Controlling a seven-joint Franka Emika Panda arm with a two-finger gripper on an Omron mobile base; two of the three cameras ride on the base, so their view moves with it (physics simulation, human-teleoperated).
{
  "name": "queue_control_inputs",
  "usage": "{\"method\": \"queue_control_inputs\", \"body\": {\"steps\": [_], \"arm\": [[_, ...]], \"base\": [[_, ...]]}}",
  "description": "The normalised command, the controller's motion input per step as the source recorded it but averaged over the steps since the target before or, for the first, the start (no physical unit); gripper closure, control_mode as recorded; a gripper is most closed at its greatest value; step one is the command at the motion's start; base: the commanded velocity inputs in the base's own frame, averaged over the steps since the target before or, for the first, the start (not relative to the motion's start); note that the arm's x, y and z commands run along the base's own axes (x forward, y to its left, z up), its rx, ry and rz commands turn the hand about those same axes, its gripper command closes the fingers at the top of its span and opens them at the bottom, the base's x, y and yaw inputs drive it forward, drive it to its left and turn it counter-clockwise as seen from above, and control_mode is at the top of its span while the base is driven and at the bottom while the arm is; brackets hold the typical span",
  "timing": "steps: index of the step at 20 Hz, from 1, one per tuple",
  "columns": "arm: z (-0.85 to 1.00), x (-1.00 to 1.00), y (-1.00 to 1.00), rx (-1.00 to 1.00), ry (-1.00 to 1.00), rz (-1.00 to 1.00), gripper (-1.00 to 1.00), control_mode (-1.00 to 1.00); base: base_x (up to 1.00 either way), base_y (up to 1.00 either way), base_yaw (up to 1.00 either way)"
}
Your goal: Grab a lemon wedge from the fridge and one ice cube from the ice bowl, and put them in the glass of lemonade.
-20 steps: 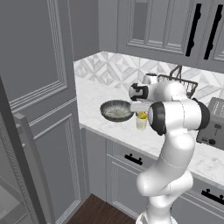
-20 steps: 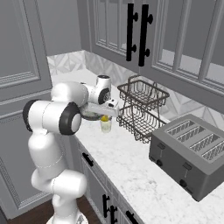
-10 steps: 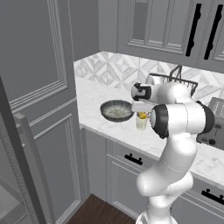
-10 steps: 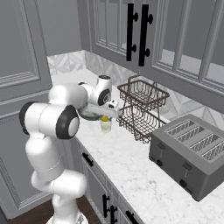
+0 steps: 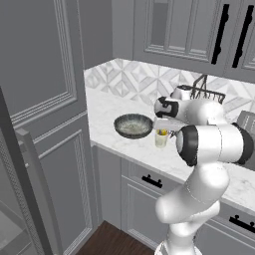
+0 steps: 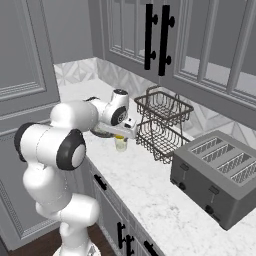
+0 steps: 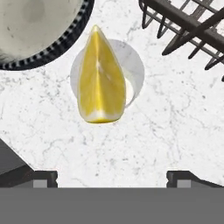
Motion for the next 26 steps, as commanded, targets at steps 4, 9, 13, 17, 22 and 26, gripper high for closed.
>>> {"method": "queue_control_inputs", "body": {"steps": [4,9,13,17,22,26], "arm": [[0.00,-0.35,0.00,0.02,-0.07,0.00,-1.00,-1.00],[0.06,-0.61,-0.05,0.03,-0.11,0.00,-1.00,-1.00],[0.58,-0.65,0.03,-0.04,0.00,0.00,-1.00,-1.00],[0.66,-0.66,0.45,-0.13,0.00,0.00,-1.00,-1.00],[0.07,-0.77,0.44,-0.03,-0.16,0.08,-1.00,-1.00],[0.00,-0.69,0.15,0.00,-0.10,0.06,-1.00,-1.00]], "base": [[0.00,0.00,0.00],[0.00,0.00,0.00],[0.00,0.00,0.00],[0.00,0.00,0.00],[0.00,0.00,0.00],[0.00,0.00,0.00]]}}
